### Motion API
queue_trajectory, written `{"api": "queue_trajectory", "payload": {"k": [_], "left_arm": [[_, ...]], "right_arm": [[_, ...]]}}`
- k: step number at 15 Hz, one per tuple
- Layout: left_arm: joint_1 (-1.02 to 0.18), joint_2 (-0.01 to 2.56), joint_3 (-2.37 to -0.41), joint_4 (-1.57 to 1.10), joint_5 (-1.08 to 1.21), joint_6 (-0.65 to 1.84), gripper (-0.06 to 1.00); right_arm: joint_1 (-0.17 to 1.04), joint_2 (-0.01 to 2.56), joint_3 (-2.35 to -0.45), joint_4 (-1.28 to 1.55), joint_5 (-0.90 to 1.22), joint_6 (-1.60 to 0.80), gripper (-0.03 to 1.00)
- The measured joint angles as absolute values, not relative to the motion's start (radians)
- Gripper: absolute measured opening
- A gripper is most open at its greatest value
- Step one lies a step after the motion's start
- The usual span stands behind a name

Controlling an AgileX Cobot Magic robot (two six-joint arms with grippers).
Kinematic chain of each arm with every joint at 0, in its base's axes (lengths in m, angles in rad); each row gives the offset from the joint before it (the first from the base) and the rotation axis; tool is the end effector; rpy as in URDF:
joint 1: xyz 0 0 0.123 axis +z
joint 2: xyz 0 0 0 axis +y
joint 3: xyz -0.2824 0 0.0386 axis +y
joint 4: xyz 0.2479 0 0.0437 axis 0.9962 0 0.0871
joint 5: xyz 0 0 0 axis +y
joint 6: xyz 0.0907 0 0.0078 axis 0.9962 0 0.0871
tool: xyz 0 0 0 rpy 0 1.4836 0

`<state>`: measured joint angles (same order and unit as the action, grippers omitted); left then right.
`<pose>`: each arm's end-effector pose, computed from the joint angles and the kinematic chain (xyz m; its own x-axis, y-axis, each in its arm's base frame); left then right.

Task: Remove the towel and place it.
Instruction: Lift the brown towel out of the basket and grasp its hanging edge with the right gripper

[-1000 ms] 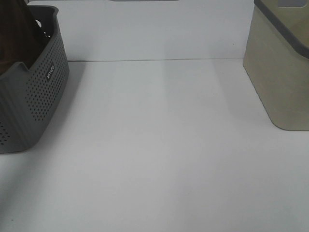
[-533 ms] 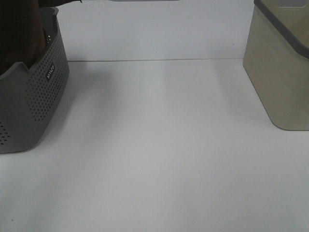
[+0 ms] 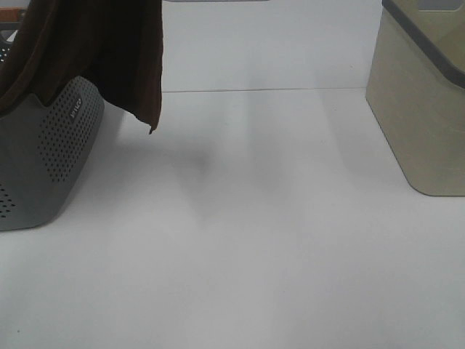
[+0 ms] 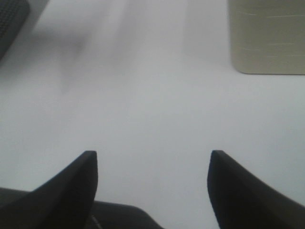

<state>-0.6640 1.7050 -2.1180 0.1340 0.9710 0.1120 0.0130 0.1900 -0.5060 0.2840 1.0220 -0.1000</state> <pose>0.2947 -0.2178 0.4964 -0.2481 0.4299 -0.8681 0.5917 0.7768 0.2156 0.0246 0.0221 0.2828 -0.5749 0.0421 -0.8171 -0.1807 0.9675 0.1770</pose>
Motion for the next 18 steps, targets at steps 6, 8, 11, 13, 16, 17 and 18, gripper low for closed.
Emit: {"api": "queue_trajectory", "payload": {"k": [6, 8, 11, 13, 16, 17, 18], "left_arm": [[-0.763, 1.726, -2.118, 0.079, 0.943, 0.114, 0.0], [-0.769, 1.74, -2.118, 0.055, 0.921, 0.114, 0.0], [-0.769, 1.752, -2.118, 0.02, 0.903, 0.114, 0.0], [-0.769, 1.754, -2.118, 0.008, 0.875, 0.113, 0.0], [-0.769, 1.754, -2.118, 0.0, 0.844, 0.113, 0.0], [-0.769, 1.755, -2.118, 0.0, 0.843, 0.113, 0.0], [-0.769, 1.754, -2.118, 0.0, 0.842, 0.113, 0.0]], "right_arm": [[0.013, 0.623, -0.513, 0.896, 0.991, -0.815, 0.63], [0.013, 0.741, -0.513, 1.056, 0.954, -1.061, 0.63], [0.013, 0.907, -0.513, 1.272, 0.846, -1.417, 0.63], [0.026, 1.028, -0.513, 1.45, 0.826, -1.632, 0.63], [0.254, 1.235, -0.523, 1.705, 0.652, -1.997, 0.63], [0.308, 1.285, -0.544, 1.714, 0.592, -2.047, 0.63], [0.35, 1.342, -0.574, 1.72, 0.559, -2.062, 0.63]]}}
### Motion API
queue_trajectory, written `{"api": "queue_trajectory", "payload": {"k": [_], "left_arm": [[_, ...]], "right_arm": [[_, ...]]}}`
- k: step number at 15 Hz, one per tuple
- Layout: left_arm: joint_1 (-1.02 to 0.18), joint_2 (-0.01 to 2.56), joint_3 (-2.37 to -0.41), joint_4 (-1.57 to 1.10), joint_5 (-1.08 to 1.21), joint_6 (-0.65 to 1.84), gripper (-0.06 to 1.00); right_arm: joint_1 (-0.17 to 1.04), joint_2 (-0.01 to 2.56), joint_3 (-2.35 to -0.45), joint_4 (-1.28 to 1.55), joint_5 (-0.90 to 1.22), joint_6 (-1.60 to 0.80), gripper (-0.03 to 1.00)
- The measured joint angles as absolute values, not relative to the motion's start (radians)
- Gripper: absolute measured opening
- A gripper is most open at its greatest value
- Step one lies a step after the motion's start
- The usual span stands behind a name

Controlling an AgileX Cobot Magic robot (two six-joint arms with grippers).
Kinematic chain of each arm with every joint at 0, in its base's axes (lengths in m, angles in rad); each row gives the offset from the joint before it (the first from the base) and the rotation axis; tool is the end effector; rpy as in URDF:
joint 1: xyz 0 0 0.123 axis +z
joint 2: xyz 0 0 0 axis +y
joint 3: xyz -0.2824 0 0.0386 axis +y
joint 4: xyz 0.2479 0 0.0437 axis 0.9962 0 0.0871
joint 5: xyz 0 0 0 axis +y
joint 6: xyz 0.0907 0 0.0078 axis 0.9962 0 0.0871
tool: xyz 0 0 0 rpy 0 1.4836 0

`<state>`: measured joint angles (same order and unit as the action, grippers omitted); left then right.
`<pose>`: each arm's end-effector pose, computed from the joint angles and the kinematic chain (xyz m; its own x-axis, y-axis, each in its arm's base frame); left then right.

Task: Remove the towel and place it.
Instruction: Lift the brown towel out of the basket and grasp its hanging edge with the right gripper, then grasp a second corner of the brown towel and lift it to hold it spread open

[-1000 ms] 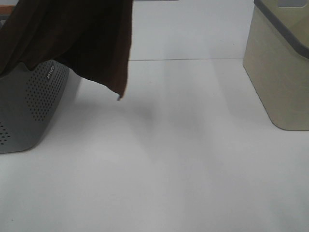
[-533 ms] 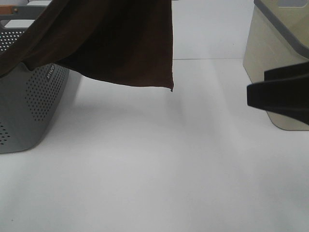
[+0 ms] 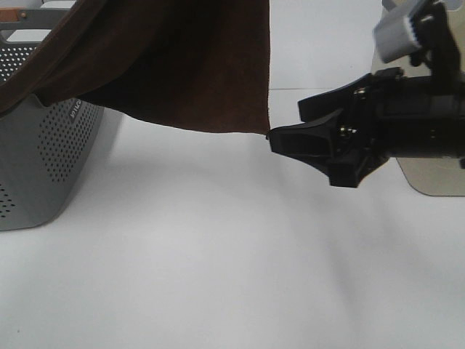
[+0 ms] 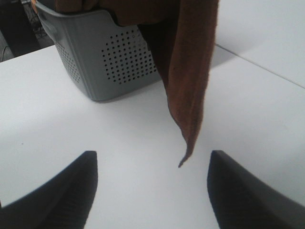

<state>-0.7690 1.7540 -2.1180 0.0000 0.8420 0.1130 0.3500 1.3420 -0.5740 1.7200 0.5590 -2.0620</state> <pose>0.2800 -0.2710 0.4879 -0.1936 0.3442 -0.9187 0.7218 0.6842 0.1043 0.2153 0.1295 0.2231 -0.2774 -0.3827 -0.8812 -0.8290 0.5590 0.0182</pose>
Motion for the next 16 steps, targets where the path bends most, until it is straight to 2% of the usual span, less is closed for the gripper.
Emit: {"api": "queue_trajectory", "payload": {"k": [7, 8, 9, 11, 12, 16], "left_arm": [[-0.769, 1.754, -2.118, 0.0, 0.839, 0.113, 0.0], [-0.769, 1.754, -2.118, 0.0, 0.833, 0.113, 0.0], [-0.769, 1.754, -2.118, 0.0, 0.826, 0.113, 0.0], [-0.769, 1.756, -2.118, 0.0, 0.804, 0.113, 0.0], [-0.769, 1.761, -2.118, 0.0, 0.788, 0.113, 0.0], [-0.769, 1.828, -2.118, 0.017, 0.749, 0.113, 0.0]], "right_arm": [[0.372, 1.569, -0.777, 1.735, 0.56, -1.947, 0.65], [0.372, 1.577, -0.786, 1.737, 0.574, -1.946, 0.58], [0.372, 1.578, -0.787, 1.737, 0.586, -1.941, 0.45], [0.372, 1.578, -0.79, 1.737, 0.607, -1.9, 0.09], [0.372, 1.578, -0.791, 1.737, 0.614, -1.873, 0.0], [0.372, 1.564, -0.792, 1.706, 0.574, -1.671, 0.0]]}}
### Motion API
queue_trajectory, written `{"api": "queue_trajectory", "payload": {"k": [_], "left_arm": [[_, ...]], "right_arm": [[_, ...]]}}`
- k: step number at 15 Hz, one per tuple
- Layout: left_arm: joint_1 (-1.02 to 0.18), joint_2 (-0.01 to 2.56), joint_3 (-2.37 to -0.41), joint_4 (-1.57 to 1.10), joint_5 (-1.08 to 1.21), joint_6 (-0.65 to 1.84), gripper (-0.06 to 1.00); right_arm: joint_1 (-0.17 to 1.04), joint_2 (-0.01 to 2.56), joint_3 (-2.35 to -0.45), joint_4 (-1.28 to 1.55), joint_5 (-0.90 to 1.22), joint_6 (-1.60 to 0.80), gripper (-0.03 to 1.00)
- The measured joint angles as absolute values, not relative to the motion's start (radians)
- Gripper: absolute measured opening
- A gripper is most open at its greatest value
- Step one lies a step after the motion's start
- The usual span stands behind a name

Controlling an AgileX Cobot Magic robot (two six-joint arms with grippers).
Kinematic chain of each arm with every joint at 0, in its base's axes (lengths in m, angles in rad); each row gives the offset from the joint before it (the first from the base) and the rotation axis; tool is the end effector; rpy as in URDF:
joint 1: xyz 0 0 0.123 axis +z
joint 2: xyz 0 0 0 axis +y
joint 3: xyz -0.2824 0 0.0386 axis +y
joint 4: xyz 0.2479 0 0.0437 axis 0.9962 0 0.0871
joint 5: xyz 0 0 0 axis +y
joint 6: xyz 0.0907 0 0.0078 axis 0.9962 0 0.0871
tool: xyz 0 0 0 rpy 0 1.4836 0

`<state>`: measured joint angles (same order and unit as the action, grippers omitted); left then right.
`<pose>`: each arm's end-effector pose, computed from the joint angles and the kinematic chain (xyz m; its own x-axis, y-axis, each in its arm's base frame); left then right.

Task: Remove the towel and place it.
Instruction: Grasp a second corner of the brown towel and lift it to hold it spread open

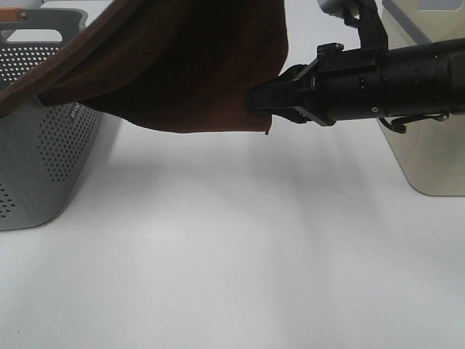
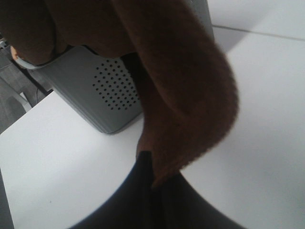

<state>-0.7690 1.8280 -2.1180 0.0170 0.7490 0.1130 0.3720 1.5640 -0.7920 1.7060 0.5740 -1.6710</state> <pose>0.3018 -0.2906 0.4659 -0.1729 0.3415 -0.9239 0.7149 0.6887 0.1207 0.2692 0.1577 0.2209 -0.5669 -0.1666 -0.8068 -0.6877 0.6348 0.3522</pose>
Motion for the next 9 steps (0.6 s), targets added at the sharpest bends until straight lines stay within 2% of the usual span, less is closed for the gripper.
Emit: {"api": "queue_trajectory", "payload": {"k": [2, 5, 6, 7, 9], "left_arm": [[-0.763, 1.866, -2.118, 0.052, 0.71, 0.103, 0.0], [-0.716, 1.948, -2.118, 0.109, 0.667, -0.008, 0.0], [-0.7, 1.972, -2.118, 0.117, 0.666, -0.034, 0.0], [-0.684, 2.003, -2.118, 0.118, 0.673, -0.051, 0.0], [-0.677, 2.019, -2.118, 0.117, 0.687, -0.056, 0.0]], "right_arm": [[0.372, 1.523, -0.792, 1.588, 0.516, -1.499, 0.0], [0.372, 1.445, -0.847, 1.12, 0.51, -0.966, 0.0], [0.372, 1.428, -0.891, 0.936, 0.558, -0.759, 0.0], [0.372, 1.413, -0.976, 0.634, 0.67, -0.462, 0.0], [0.372, 1.408, -1.08, 0.392, 0.806, -0.223, 0.0]]}}
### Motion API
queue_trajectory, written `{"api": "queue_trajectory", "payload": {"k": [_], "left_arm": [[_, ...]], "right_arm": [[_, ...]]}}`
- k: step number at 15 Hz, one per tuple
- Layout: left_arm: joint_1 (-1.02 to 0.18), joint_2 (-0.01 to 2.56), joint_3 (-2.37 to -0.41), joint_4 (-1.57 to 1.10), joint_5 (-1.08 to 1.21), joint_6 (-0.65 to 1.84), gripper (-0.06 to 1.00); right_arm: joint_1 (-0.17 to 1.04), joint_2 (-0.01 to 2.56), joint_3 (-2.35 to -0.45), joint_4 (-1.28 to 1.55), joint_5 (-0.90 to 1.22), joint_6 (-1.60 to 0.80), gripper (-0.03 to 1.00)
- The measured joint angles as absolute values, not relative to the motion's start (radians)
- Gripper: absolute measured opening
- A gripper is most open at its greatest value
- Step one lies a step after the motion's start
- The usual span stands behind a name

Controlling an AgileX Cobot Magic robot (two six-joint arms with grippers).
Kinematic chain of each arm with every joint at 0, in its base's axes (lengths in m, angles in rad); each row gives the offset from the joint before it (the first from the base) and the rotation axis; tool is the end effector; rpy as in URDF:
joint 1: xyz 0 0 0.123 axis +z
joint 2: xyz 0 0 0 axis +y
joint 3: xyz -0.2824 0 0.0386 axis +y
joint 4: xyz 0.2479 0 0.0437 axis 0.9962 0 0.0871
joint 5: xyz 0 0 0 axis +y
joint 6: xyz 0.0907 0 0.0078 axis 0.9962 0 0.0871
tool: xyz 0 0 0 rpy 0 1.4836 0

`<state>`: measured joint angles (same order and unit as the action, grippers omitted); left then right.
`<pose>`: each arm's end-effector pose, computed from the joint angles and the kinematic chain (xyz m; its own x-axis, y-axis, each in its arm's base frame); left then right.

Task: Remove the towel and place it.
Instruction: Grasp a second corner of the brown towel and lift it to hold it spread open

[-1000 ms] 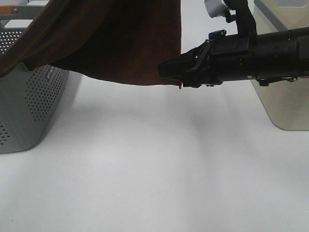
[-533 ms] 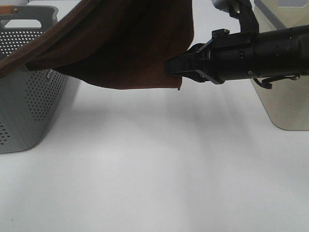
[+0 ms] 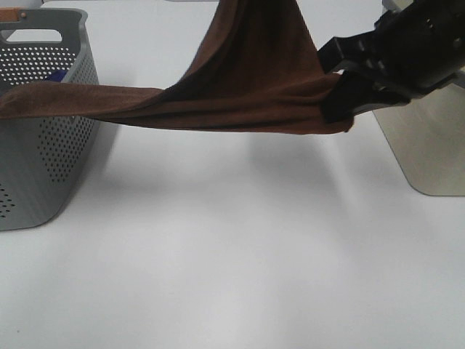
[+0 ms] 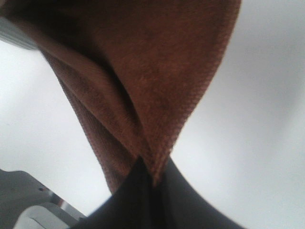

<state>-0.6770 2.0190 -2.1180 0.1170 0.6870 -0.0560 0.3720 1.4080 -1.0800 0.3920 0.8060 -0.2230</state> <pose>0.3778 -0.2950 0.3853 -0.3518 0.3271 -0.8771 0.5866 0.8072 0.0657 0.2589 0.1280 0.2954 -0.8135 -0.2599 -0.5203 -0.4419 0.8578 0.2625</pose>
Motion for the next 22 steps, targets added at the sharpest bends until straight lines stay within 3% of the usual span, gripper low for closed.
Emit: {"api": "queue_trajectory", "payload": {"k": [2, 5, 9, 13, 19, 22], "left_arm": [[-0.676, 2.02, -2.146, 0.115, 0.701, -0.064, 0.0], [-0.676, 2.019, -2.281, 0.114, 0.728, -0.066, 0.0], [-0.676, 2.001, -2.538, 0.146, 0.816, -0.066, 0.0], [-0.676, 1.936, -2.575, 0.231, 0.848, -0.066, 0.0], [-0.676, 1.959, -2.58, 0.368, 0.896, -0.099, 0.0], [-0.61, 2.087, -2.58, 0.463, 0.882, -0.237, 0.0]], "right_arm": [[0.372, 1.405, -1.269, 0.098, 0.979, -0.023, 0.0], [0.372, 1.403, -1.456, -0.065, 1.051, 0.06, 0.0], [0.372, 1.4, -1.761, -0.19, 1.074, 0.079, 0.0], [0.372, 1.397, -1.96, -0.284, 1.052, 0.088, 0.0], [0.372, 1.459, -1.967, -0.25, 1.037, 0.091, 0.0], [0.372, 1.59, -1.967, -0.366, 0.925, 0.091, 0.0]]}}
